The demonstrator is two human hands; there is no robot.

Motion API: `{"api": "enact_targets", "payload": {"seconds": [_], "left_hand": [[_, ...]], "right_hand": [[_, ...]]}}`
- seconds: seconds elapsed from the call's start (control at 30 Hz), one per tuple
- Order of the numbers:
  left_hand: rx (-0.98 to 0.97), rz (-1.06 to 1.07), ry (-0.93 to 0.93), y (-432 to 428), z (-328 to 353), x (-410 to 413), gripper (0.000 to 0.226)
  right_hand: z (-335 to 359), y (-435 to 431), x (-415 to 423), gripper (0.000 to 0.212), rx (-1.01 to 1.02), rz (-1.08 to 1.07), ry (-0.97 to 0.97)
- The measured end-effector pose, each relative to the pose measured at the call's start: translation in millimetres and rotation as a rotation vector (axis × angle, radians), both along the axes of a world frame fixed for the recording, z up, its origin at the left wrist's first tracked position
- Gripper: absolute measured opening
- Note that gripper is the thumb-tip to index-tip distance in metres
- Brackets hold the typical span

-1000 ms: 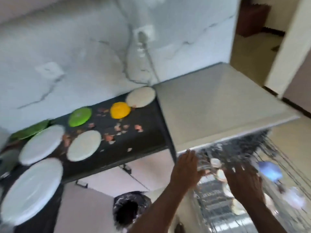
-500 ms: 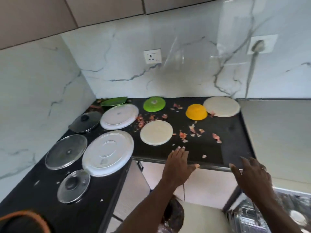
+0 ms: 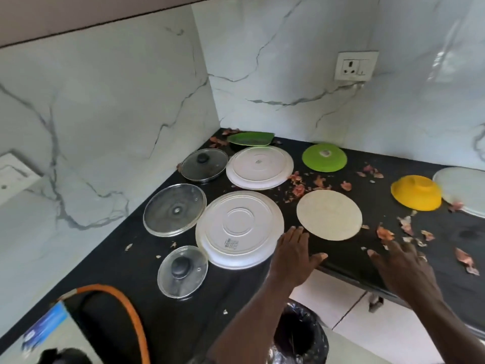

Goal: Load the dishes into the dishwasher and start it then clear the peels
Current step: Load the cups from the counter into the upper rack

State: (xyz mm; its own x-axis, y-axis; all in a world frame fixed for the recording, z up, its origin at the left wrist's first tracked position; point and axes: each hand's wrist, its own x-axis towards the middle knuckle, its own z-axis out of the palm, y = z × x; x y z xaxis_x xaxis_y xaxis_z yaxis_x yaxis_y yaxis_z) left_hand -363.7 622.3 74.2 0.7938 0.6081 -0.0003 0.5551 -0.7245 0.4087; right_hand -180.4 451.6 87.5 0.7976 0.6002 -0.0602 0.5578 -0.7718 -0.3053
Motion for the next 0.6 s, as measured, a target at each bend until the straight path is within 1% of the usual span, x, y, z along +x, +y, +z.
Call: {"api": "enact_targets", "payload": {"seconds": [0.07, 0.13, 0.23, 0.3, 0.37, 0.47, 0.53, 0.6], "left_hand": [[-0.002, 0.012, -0.009, 12, -3, 6, 0.103], [0.018, 0.002, -0.014, 21, -7, 19, 0.101], [0.046, -0.025, -0.007, 35, -13, 53, 0.079], [0.073, -0.038, -0.004, 44, -13, 82, 0.076], [0.105, -0.04, 0.011, 51, -12, 110, 0.083], [0.118, -0.027, 0.016, 59, -11, 151, 0.092], [0.121, -0.025, 0.018, 65, -13, 173, 0.091], [0.104, -0.011, 0.021, 70, -13, 194, 0.085]], "right_hand": [[2, 12, 10, 0.062, 0.016, 0.02, 0.02], [1, 21, 25, 0.056, 0.051, 0.026, 0.02], [-2, 32, 59, 0.045, 0.073, 0.018, 0.026], [-7, 39, 86, 0.049, 0.057, 0.013, 0.041], [-9, 46, 113, 0.055, 0.044, 0.013, 0.039], [-4, 57, 154, 0.058, 0.03, -0.022, 0.017], [0, 65, 181, 0.063, 0.027, -0.029, -0.024], [1, 72, 211, 0.068, 0.011, -0.022, -0.038]]}}
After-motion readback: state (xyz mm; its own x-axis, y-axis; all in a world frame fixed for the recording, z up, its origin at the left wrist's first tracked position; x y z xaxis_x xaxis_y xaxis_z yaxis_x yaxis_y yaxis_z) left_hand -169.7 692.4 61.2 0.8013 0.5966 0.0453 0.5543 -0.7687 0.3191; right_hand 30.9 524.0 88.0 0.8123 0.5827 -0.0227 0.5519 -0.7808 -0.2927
